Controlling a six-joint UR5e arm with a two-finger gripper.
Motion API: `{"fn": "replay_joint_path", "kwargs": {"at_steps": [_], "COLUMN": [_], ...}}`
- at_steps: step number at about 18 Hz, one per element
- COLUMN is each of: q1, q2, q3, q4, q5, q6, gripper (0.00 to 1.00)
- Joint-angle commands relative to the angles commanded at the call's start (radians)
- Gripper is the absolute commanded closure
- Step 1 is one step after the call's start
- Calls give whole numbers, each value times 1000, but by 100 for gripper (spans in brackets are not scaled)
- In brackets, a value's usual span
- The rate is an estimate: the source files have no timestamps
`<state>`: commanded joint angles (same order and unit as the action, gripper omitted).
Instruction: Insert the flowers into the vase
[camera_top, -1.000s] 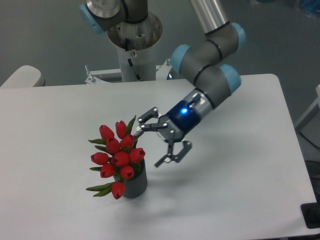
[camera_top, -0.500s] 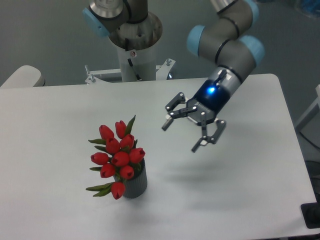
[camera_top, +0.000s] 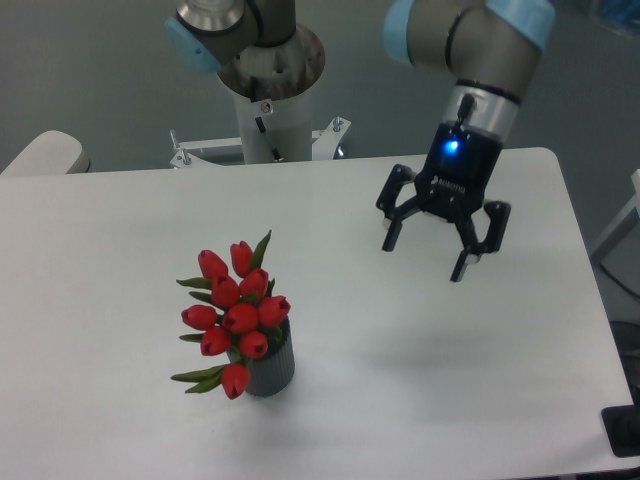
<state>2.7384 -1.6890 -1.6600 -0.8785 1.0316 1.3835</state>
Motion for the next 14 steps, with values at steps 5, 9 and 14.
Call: {"fn": "replay_joint_path", "kwargs": {"at_steps": [5, 9, 14], "q1": [-86, -86, -80], "q2": [-4, -8, -8], "q3": [146, 197, 192], "q4": [-248, -356, -359], "q5": [303, 454, 521], "q6": [72, 172, 249], "gripper": [0, 0, 0]}}
